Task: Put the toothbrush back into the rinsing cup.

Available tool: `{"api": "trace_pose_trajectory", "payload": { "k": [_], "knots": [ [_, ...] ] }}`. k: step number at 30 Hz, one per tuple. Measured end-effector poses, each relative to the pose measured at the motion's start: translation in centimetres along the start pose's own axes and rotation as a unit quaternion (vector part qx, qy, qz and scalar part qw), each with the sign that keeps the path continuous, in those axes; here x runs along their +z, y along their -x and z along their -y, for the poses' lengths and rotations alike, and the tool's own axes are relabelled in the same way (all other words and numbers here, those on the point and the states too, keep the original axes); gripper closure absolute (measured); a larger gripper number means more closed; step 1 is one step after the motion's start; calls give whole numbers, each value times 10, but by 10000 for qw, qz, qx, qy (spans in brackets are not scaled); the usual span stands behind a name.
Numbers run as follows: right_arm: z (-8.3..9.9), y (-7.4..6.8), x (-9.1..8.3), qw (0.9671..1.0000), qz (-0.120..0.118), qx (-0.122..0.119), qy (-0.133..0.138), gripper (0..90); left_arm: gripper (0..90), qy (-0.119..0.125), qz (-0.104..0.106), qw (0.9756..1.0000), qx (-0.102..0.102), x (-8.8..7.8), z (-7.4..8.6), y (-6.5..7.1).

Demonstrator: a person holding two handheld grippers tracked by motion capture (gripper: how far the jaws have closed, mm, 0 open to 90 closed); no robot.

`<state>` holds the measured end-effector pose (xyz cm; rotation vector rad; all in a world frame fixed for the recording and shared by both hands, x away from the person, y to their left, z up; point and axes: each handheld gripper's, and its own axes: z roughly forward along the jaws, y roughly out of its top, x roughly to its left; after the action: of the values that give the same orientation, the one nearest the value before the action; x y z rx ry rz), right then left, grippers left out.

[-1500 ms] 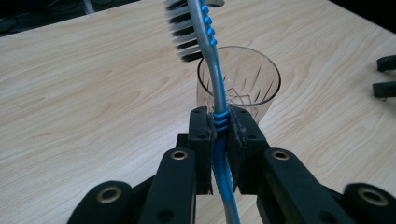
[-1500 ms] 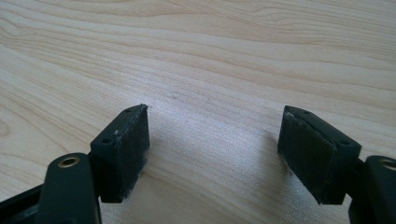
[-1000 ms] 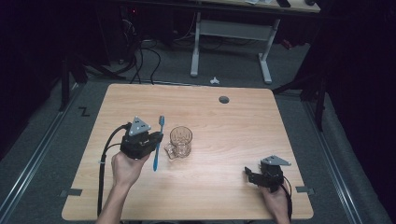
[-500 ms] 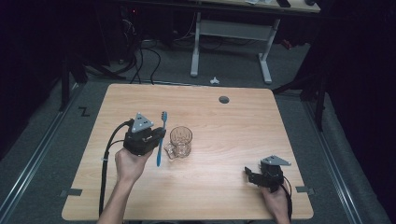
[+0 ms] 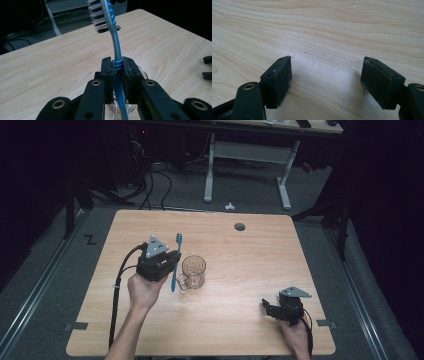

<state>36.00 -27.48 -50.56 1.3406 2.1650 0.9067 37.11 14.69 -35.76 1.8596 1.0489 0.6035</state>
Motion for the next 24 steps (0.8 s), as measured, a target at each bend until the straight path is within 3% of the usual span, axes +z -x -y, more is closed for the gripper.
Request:
{"api": "trace_pose_trajectory", "payload": {
  "k": [13, 24],
  "knots": [
    [0, 0, 0, 10000, 0, -1, 0, 250, 805, -1, -38, 9999, -107, 14, -8, -7],
    [0, 0, 0, 10000, -2, -2, 0, 250, 805, 151, -137, 9996, -212, 19, -12, -13]
  ]
}}
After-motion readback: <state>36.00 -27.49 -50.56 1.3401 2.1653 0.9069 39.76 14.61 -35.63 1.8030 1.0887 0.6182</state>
